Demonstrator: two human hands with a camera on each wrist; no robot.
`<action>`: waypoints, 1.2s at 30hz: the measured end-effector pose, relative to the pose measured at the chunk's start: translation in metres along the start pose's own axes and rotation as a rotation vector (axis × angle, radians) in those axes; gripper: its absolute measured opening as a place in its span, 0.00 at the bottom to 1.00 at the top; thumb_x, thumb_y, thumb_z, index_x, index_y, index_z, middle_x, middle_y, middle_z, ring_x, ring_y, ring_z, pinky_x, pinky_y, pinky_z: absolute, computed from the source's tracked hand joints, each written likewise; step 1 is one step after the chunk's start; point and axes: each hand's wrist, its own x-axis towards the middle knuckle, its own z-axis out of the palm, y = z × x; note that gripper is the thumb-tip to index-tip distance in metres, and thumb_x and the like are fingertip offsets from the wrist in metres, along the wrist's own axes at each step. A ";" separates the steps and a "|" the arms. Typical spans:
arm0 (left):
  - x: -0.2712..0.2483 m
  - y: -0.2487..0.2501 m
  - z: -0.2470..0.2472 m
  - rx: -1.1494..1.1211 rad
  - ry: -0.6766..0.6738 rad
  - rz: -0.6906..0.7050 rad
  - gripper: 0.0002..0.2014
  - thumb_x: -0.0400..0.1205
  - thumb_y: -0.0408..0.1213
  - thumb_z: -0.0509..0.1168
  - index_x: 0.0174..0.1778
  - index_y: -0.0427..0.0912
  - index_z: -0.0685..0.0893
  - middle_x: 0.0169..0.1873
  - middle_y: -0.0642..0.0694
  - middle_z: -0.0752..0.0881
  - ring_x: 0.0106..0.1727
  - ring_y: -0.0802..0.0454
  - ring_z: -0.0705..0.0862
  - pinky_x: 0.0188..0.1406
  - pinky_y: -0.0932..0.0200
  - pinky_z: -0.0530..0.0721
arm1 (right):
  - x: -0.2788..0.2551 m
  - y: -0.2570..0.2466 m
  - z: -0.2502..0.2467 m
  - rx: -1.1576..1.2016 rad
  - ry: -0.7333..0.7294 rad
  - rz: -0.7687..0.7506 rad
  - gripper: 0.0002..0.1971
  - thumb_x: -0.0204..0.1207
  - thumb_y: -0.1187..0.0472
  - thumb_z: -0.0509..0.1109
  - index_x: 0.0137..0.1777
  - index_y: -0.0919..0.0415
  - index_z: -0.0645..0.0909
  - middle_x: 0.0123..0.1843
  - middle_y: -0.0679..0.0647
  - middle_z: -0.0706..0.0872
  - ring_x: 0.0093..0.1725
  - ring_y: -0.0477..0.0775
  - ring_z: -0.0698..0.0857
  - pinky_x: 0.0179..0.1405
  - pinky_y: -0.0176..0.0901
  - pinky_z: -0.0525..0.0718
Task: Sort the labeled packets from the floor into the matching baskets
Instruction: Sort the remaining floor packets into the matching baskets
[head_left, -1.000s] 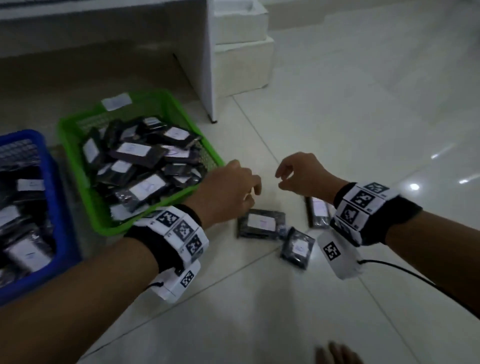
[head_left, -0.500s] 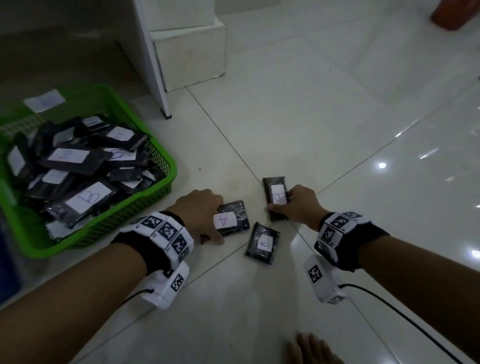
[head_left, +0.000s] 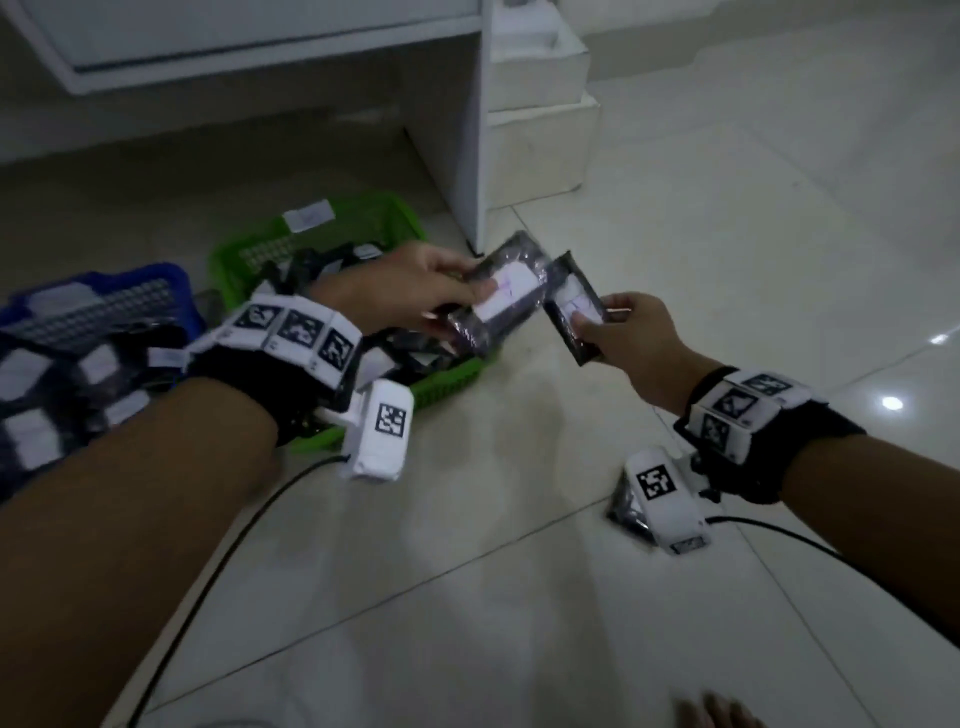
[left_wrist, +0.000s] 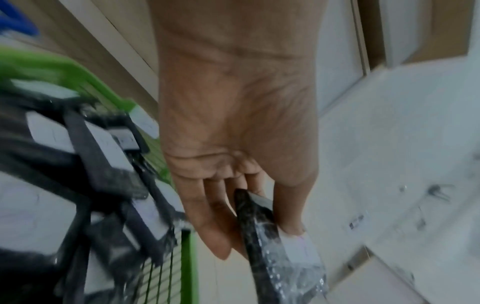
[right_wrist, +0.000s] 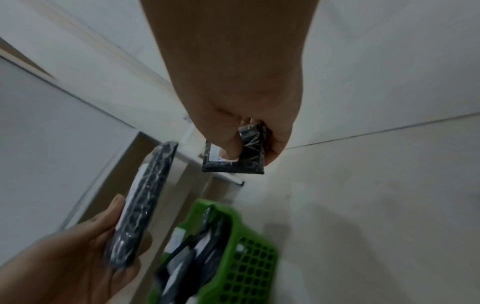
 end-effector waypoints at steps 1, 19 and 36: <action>-0.010 0.005 -0.016 -0.066 0.055 0.010 0.09 0.83 0.37 0.72 0.58 0.41 0.88 0.45 0.44 0.92 0.42 0.53 0.91 0.43 0.58 0.92 | -0.006 -0.010 0.010 0.044 -0.031 -0.012 0.16 0.69 0.64 0.80 0.53 0.67 0.80 0.48 0.66 0.89 0.39 0.60 0.87 0.48 0.65 0.89; -0.199 -0.144 -0.187 -0.098 0.795 -0.341 0.18 0.82 0.26 0.70 0.69 0.38 0.83 0.59 0.38 0.87 0.58 0.41 0.87 0.53 0.51 0.91 | -0.127 -0.054 0.200 -0.006 -0.553 -0.139 0.21 0.71 0.61 0.80 0.61 0.62 0.77 0.53 0.61 0.87 0.39 0.50 0.87 0.28 0.37 0.85; -0.117 -0.053 -0.079 1.085 0.567 0.107 0.07 0.78 0.47 0.65 0.49 0.58 0.84 0.37 0.56 0.87 0.40 0.51 0.85 0.38 0.52 0.85 | -0.070 -0.019 0.109 -0.052 -0.385 -0.072 0.16 0.71 0.62 0.80 0.55 0.61 0.80 0.49 0.59 0.89 0.43 0.55 0.87 0.51 0.57 0.89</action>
